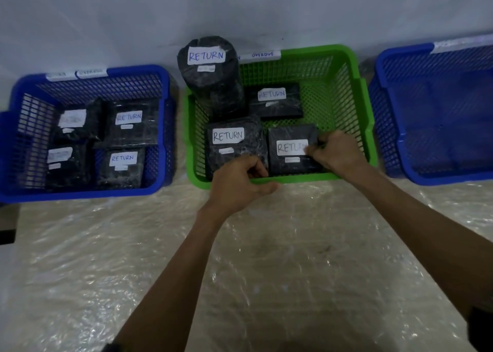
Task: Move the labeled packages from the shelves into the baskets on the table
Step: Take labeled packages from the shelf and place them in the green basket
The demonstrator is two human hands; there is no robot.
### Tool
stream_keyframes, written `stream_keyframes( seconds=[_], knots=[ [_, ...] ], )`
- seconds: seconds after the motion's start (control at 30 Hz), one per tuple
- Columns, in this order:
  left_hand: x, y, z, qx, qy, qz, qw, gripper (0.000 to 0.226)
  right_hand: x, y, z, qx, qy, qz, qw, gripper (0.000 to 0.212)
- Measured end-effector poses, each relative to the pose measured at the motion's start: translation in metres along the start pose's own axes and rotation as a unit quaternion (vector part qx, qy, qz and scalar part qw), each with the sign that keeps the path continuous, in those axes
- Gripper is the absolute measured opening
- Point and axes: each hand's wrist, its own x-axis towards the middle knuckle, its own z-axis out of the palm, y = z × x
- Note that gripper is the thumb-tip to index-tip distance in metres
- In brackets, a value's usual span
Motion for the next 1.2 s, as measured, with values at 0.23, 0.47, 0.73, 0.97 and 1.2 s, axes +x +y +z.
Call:
stream_keyframes(
  seconds=[0.23, 0.47, 0.73, 0.97, 1.2],
  knots=[
    [0.001, 0.001, 0.0, 0.001, -0.004, -0.012, 1.0, 0.034, -0.002, 0.0, -0.001, 0.0, -0.006, -0.016, 1.0, 0.035],
    [0.001, 0.002, 0.0, 0.012, 0.0, -0.015, 1.0, 0.034, 0.0, 0.001, 0.001, -0.013, -0.021, -0.026, 0.999, 0.036],
    [0.001, 0.0, 0.002, 0.004, 0.004, -0.011, 1.0, 0.035, -0.003, 0.0, 0.008, -0.008, 0.051, 0.0, 0.999, 0.049],
    [0.0, -0.001, 0.002, 0.008, 0.004, -0.007, 1.0, 0.036, -0.009, 0.002, 0.008, 0.009, 0.083, -0.04, 0.996, 0.037],
    [-0.002, 0.0, 0.002, 0.021, 0.014, 0.009, 1.0, 0.037, -0.013, 0.003, 0.009, 0.071, 0.154, -0.071, 0.983, 0.03]
  ],
)
